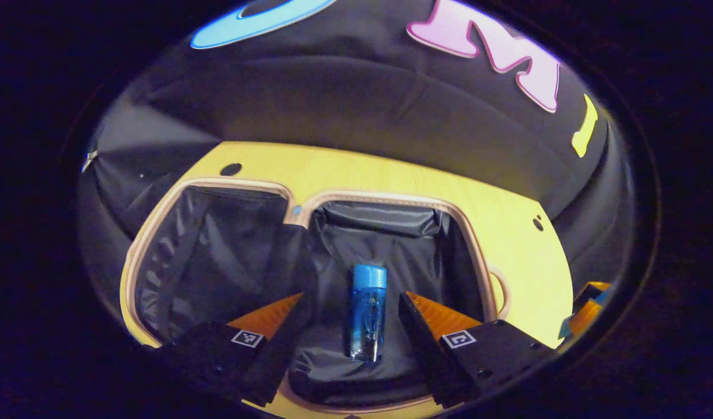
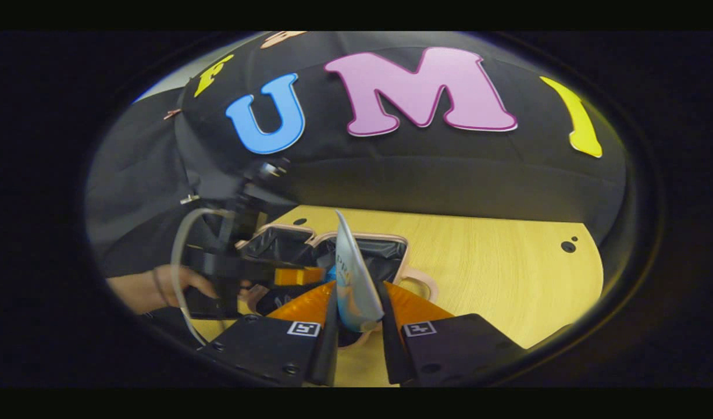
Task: First open the suitcase, pack the skin care products into it, and then close the suitcase.
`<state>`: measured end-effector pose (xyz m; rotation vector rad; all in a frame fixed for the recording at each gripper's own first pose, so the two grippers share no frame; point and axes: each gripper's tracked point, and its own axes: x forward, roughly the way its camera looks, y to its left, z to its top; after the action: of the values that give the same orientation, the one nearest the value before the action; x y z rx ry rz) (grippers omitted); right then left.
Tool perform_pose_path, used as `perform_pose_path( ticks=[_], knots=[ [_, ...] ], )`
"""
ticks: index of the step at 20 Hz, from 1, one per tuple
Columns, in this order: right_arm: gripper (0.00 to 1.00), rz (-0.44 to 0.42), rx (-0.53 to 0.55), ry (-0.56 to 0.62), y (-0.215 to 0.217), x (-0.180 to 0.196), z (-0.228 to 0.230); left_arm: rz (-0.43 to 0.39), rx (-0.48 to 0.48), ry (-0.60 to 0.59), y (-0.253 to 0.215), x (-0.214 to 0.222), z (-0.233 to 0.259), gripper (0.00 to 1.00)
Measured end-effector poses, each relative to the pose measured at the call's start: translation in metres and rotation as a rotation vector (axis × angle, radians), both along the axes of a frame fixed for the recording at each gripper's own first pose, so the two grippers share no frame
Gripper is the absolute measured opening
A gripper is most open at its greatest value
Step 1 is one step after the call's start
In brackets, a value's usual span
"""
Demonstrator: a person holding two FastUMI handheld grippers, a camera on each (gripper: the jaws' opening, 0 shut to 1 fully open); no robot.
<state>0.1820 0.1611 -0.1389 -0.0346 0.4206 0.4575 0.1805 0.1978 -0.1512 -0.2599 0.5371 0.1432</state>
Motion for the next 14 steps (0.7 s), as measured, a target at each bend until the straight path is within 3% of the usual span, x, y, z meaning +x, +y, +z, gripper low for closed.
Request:
perform_pose_path(
  ticks=[4, 8, 10, 12, 14],
  knots=[
    [0.37, 0.048, -0.005, 0.119, 0.032, 0.01, -0.029, 0.094, 0.018, -0.159, 0.05, -0.085, 0.052, 0.96],
    [0.37, 0.024, -0.022, 0.284, 0.059, 0.037, -0.074, 0.113, -0.099, -0.253, 0.044, -0.147, 0.075, 0.96],
    [0.37, 0.011, -0.065, 0.378, 0.067, 0.045, -0.104, 0.126, -0.138, -0.268, 0.038, -0.172, 0.074, 0.96],
    [0.37, -0.023, -0.04, 0.537, 0.076, 0.039, -0.131, 0.112, -0.14, -0.255, 0.04, -0.193, 0.071, 0.96],
    [0.37, -0.064, -0.063, 0.567, 0.074, 0.048, -0.147, 0.144, -0.1, -0.233, 0.059, -0.214, 0.071, 0.96]
  ],
)
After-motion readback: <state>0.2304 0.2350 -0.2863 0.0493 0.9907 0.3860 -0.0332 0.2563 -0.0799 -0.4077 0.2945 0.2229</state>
